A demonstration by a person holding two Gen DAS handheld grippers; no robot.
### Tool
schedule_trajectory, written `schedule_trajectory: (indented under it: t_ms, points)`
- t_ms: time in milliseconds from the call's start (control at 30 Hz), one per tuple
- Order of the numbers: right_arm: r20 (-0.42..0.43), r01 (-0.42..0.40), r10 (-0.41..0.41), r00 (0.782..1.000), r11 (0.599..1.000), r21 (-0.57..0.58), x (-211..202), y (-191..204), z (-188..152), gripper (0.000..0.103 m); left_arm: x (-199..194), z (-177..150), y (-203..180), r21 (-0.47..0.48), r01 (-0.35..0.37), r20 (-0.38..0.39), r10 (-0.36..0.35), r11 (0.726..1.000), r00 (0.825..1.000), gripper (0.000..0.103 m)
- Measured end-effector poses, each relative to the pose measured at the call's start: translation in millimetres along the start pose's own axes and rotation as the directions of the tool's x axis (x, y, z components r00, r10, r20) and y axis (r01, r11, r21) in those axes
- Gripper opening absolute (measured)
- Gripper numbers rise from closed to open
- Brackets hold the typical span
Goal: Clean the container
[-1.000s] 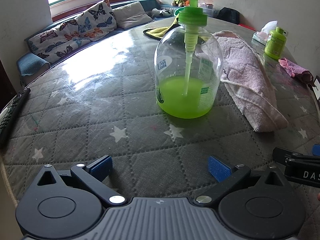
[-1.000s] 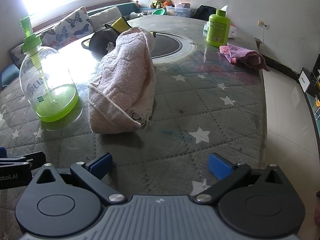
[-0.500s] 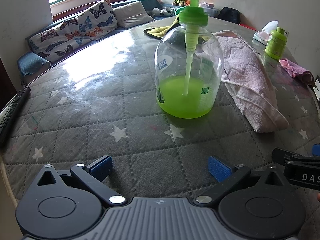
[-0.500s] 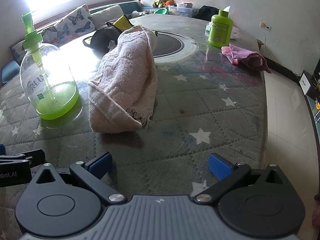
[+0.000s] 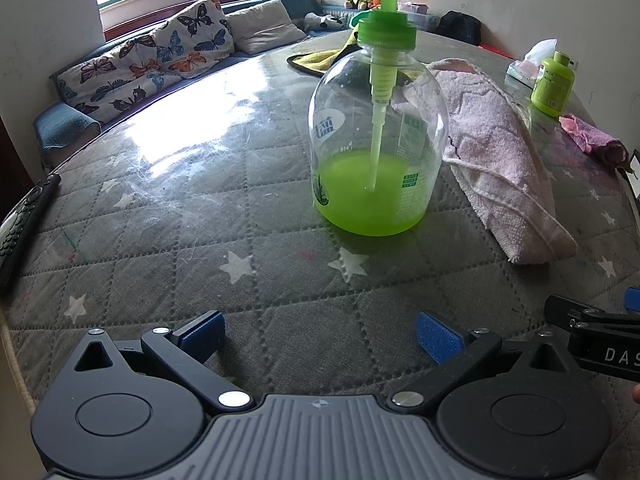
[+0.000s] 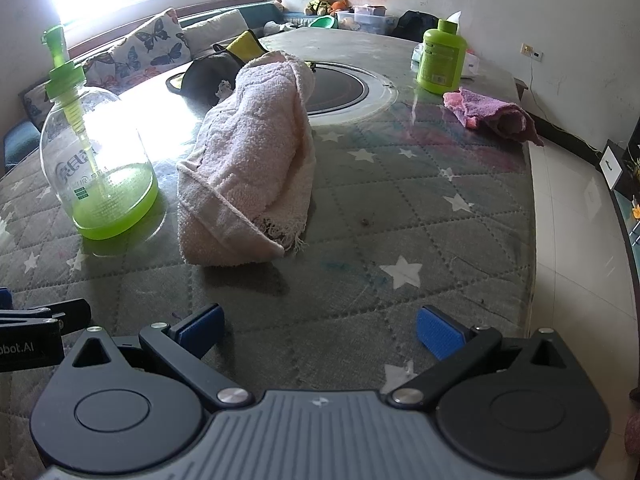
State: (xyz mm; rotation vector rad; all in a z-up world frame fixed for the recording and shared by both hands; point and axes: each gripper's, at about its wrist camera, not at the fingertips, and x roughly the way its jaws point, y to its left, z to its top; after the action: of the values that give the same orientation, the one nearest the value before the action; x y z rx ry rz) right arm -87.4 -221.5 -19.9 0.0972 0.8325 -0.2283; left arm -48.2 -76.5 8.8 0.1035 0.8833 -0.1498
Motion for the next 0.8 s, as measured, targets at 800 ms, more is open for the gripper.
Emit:
schedule_trajectory:
  t_ms: [800]
  points:
    - [-0.010,0.003,-0.003,1.000,1.000,0.005,-0.6,2.7,-0.3,0.103,-3.5,0.3,1.0,0.000,0.006,-0.007,-0.006,1.000,1.000,0.103]
